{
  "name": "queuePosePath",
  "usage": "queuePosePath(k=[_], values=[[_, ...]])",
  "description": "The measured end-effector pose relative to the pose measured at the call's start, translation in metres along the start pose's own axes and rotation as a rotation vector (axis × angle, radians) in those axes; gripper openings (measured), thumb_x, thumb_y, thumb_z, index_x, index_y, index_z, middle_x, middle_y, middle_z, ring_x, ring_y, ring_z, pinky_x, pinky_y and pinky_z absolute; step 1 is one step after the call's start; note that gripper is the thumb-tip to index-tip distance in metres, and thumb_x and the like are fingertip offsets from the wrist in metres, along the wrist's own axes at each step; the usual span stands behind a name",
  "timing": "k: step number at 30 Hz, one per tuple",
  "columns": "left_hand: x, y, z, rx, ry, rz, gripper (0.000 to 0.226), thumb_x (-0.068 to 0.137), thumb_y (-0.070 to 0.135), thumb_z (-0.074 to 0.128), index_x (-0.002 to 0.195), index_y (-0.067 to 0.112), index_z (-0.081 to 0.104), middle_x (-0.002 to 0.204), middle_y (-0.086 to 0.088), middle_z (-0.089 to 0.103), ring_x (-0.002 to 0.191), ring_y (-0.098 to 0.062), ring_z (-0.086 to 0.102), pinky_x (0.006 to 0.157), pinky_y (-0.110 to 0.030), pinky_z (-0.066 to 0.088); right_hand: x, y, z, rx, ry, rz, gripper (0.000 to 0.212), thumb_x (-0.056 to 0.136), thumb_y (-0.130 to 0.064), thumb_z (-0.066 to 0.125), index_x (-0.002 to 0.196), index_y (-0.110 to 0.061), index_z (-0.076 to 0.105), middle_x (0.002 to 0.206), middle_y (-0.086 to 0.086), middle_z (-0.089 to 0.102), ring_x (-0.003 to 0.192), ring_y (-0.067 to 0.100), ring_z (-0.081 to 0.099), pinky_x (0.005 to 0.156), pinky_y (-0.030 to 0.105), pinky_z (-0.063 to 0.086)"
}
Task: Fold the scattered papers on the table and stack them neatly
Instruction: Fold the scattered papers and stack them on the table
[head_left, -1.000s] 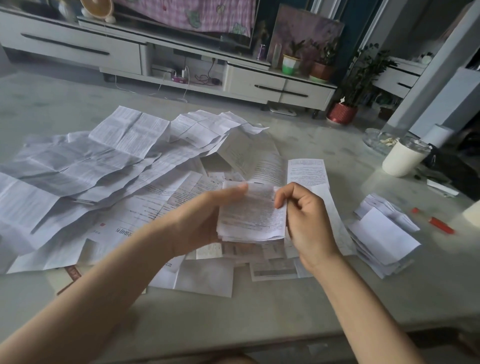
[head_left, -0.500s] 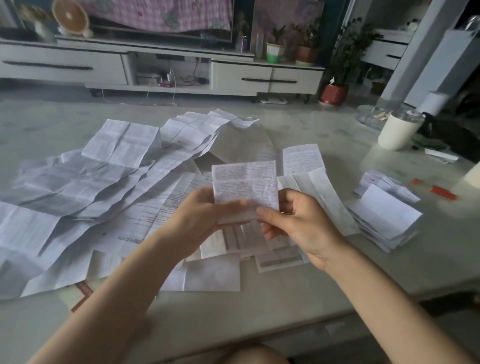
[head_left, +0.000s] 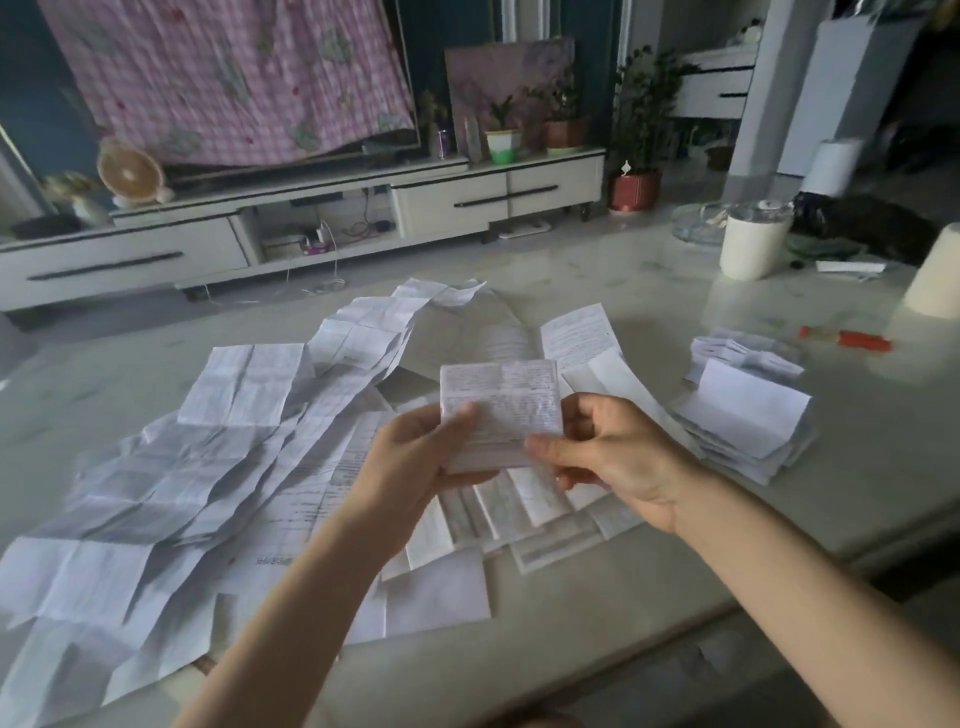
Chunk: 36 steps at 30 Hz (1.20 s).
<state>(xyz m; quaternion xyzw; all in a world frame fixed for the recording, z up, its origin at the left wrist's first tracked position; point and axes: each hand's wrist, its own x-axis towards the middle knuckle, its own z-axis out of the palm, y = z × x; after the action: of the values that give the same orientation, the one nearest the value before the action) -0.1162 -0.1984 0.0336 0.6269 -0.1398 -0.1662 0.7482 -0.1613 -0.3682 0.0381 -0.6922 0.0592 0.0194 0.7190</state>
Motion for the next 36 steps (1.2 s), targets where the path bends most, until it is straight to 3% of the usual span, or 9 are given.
queuePosePath(k=[4,9,14,19,21,25,28,31,36], values=[[-0.005,-0.017,0.04,0.386,0.308,0.244,0.018,0.094,0.009,0.05,0.079,0.01,0.06,0.065,-0.001,0.061,0.047,-0.004,0.058,0.043,-0.019,0.047,-0.002,-0.001,-0.004,-0.13,0.105,-0.066,0.023,0.08,-0.023,0.071,0.099,-0.014,0.062,0.091,-0.004,0.068,0.078,0.007,0.063,0.058,0.014,0.045],[-0.001,-0.026,0.067,0.296,0.317,0.228,0.012,0.082,0.02,0.064,0.074,0.011,0.064,0.059,0.007,0.063,0.057,-0.009,0.059,0.054,-0.024,0.049,0.003,0.009,-0.005,-0.481,0.604,-0.458,0.033,0.084,-0.038,0.063,0.078,-0.009,0.048,0.068,0.003,0.059,0.062,0.02,0.052,0.057,0.03,0.035],[0.017,-0.014,0.075,0.061,0.372,-0.018,0.028,0.082,0.038,0.068,0.077,0.01,0.065,0.07,-0.002,0.065,0.065,-0.016,0.062,0.067,-0.03,0.052,0.0,0.015,-0.002,-0.437,0.581,-0.537,0.031,0.087,-0.039,0.06,0.084,-0.011,0.045,0.069,0.007,0.06,0.062,0.023,0.052,0.054,0.024,0.036],[0.018,-0.025,0.086,0.65,0.483,0.341,0.045,0.089,0.032,0.059,0.052,0.011,0.044,0.046,0.01,0.041,0.046,-0.006,0.036,0.047,-0.02,0.028,-0.001,0.025,-0.018,-0.441,0.589,-0.497,0.034,0.09,-0.035,0.055,0.066,-0.018,0.037,0.056,-0.006,0.045,0.052,0.006,0.045,0.053,0.014,0.035],[0.024,-0.027,0.087,0.646,0.43,0.376,0.05,0.091,0.03,0.057,0.048,0.017,0.035,0.037,0.01,0.036,0.041,-0.006,0.034,0.045,-0.019,0.025,-0.004,0.022,-0.031,-0.459,0.51,-0.422,0.035,0.092,-0.033,0.054,0.07,-0.006,0.049,0.058,0.002,0.049,0.055,0.013,0.049,0.057,0.031,0.044],[0.046,-0.028,0.101,0.702,0.296,0.377,0.05,0.095,0.031,0.05,0.053,0.014,0.028,0.047,0.009,0.027,0.044,-0.009,0.025,0.045,-0.021,0.024,-0.019,0.013,-0.078,-0.227,0.248,-0.181,0.025,0.092,-0.015,0.056,0.07,-0.005,0.056,0.061,-0.001,0.054,0.063,0.017,0.05,0.059,0.035,0.043],[0.065,-0.025,0.125,0.741,0.186,0.432,0.047,0.095,0.031,0.051,0.053,0.014,0.036,0.042,0.008,0.032,0.041,-0.011,0.03,0.043,-0.02,0.024,-0.026,0.003,-0.117,-0.195,0.456,-0.231,0.024,0.089,-0.01,0.06,0.07,0.003,0.056,0.071,0.009,0.05,0.068,0.018,0.046,0.063,0.029,0.038],[0.081,-0.021,0.149,0.649,0.127,0.395,0.028,0.096,0.026,0.047,0.073,0.014,0.057,0.046,0.007,0.053,0.035,-0.007,0.046,0.041,-0.016,0.035,-0.023,-0.01,-0.159,0.179,0.777,-0.243,0.019,0.09,-0.009,0.059,0.071,-0.007,0.057,0.071,0.008,0.055,0.054,0.014,0.054,0.043,0.018,0.043],[0.108,-0.033,0.176,0.89,-0.005,0.473,0.024,0.092,0.007,0.046,0.095,0.01,0.069,0.093,-0.008,0.071,0.091,-0.027,0.062,0.079,-0.033,0.046,-0.006,-0.014,-0.208,0.562,0.984,-0.063,0.003,0.093,-0.015,0.054,0.092,-0.017,0.057,0.07,0.002,0.051,0.027,0.002,0.044,0.032,0.01,0.034]])
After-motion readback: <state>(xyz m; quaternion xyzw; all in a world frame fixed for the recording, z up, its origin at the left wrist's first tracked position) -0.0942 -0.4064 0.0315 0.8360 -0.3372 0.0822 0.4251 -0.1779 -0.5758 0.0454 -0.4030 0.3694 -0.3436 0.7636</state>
